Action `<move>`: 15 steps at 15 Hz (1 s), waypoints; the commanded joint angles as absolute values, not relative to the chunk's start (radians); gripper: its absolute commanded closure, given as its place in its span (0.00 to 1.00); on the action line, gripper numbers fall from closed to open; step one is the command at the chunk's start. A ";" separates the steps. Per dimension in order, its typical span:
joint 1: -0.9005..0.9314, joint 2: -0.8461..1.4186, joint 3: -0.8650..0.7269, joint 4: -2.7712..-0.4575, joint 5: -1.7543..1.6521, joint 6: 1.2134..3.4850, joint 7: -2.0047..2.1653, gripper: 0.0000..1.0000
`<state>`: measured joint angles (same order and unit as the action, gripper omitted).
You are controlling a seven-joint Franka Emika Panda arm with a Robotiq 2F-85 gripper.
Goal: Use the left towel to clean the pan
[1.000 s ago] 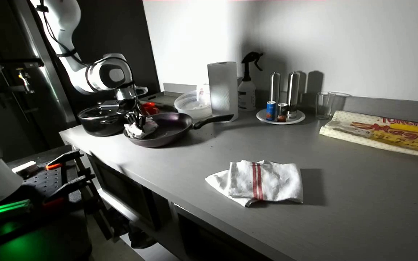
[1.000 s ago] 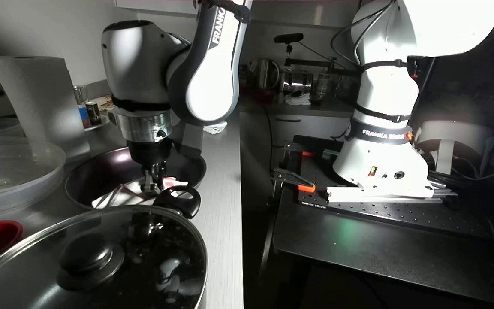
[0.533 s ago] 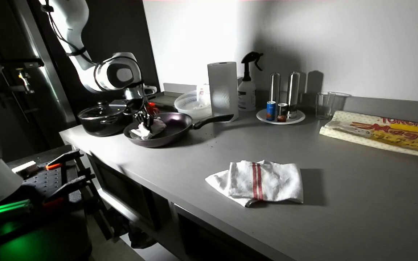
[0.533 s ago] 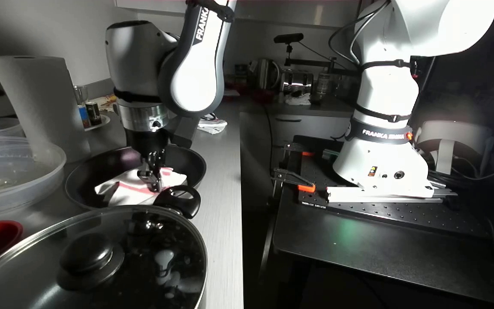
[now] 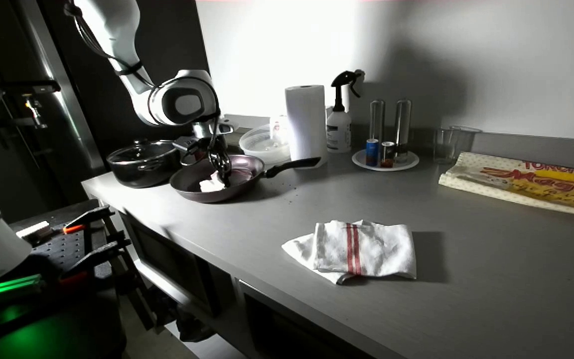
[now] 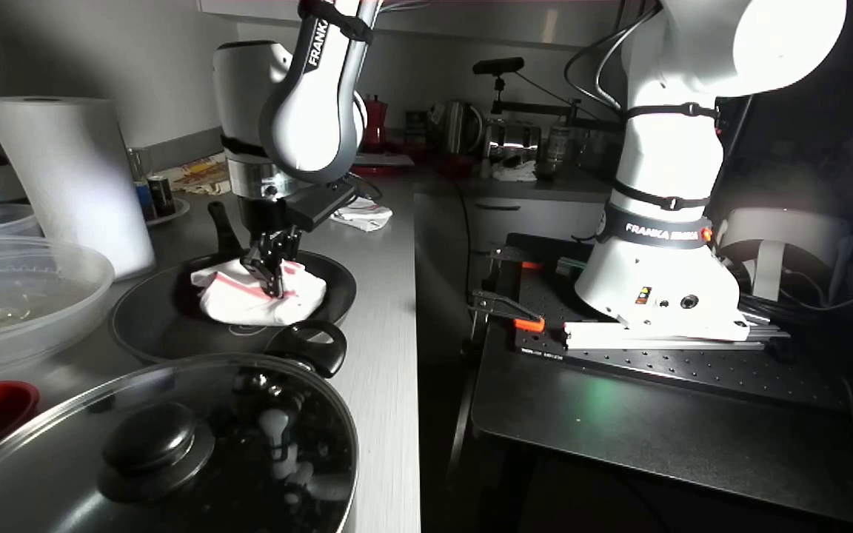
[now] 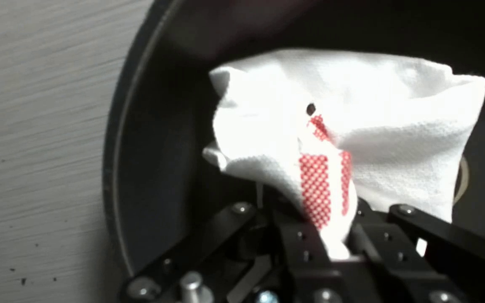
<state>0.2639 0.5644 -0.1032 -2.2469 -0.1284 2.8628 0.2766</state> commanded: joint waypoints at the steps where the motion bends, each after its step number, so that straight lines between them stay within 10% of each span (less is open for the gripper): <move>1: 0.291 0.578 -0.158 -2.247 -0.106 2.906 0.353 0.96; 15: 0.450 0.636 -0.136 -2.178 -0.145 2.874 0.353 0.96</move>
<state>0.4272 0.5966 -0.1647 -2.2118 -0.1310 2.8893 0.3696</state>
